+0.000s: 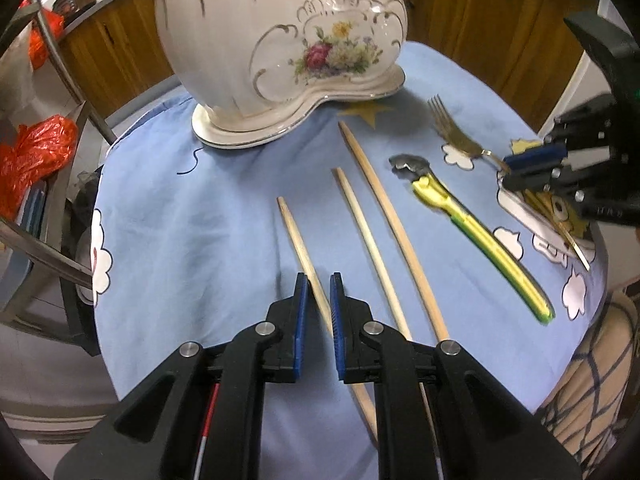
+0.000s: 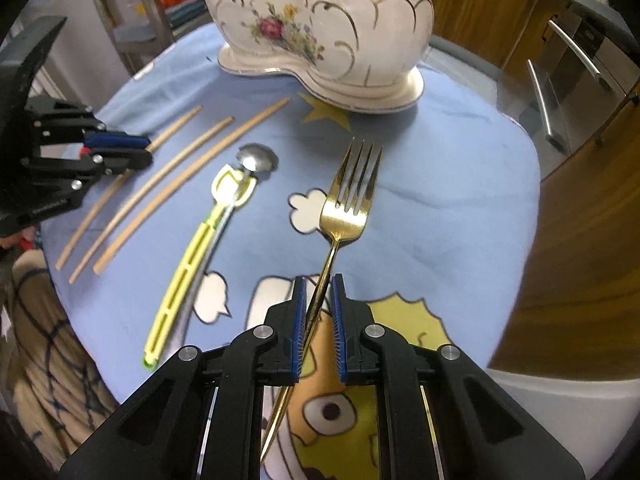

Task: Organize utensils
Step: 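Grasp a wooden chopstick with the left tool while the right tool grasps a gold fork, then lift the chopstick and gold fork and carry them over the holder cups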

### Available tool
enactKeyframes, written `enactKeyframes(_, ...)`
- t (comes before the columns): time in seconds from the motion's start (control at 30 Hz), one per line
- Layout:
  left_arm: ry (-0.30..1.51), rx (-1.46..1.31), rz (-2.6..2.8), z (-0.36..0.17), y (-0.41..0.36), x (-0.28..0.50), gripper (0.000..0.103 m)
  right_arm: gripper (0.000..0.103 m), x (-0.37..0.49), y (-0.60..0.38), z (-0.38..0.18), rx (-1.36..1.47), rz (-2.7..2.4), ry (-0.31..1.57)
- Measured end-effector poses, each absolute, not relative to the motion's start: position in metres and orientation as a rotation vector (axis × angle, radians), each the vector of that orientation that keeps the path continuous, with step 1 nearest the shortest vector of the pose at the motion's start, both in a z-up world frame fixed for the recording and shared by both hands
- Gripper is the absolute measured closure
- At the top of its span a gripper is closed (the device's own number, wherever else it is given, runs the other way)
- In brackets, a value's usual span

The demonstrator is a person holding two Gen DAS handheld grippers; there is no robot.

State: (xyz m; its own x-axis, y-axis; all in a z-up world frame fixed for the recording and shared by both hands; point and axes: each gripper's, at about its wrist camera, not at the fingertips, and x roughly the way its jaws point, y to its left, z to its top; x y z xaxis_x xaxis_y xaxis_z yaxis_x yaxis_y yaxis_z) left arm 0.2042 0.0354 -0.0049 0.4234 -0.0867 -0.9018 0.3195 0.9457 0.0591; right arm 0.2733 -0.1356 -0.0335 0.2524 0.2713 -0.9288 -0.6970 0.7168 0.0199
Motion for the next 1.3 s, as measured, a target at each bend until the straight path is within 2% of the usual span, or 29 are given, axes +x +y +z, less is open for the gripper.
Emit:
enactKeyframes(0.23, 1.173, 0.301, -0.242, -0.004, 0.03, 0.208, 0.092, 0.09, 0.28, -0.136, -0.033, -0.454, 0.655, 1.229)
enactKeyframes(0.6, 1.263, 0.234, -0.245, -0.005, 0.045, 0.211, 0.092, 0.09, 0.294, -0.134, -0.035, -0.383, 0.577, 1.318)
enactKeyframes(0.73, 1.257, 0.192, -0.248, -0.006, 0.057, 0.214, 0.094, 0.096, 0.296, -0.141, -0.036, -0.313, 0.557, 1.313)
enactKeyframes(0.8, 1.24, 0.152, -0.247, -0.007, 0.067, 0.215, 0.097, 0.096, 0.294, -0.145, -0.034, -0.286, 0.551, 1.297)
enactKeyframes(1.0, 1.131, 0.039, -0.243, 0.002, 0.092, 0.205, 0.097, 0.096, 0.288, -0.161, -0.023, -0.227, 0.547, 1.214)
enactKeyframes(1.3, 0.88, -0.096, -0.221, 0.046, 0.109, 0.184, 0.097, 0.096, 0.272, -0.184, 0.004, -0.125, 0.587, 1.033)
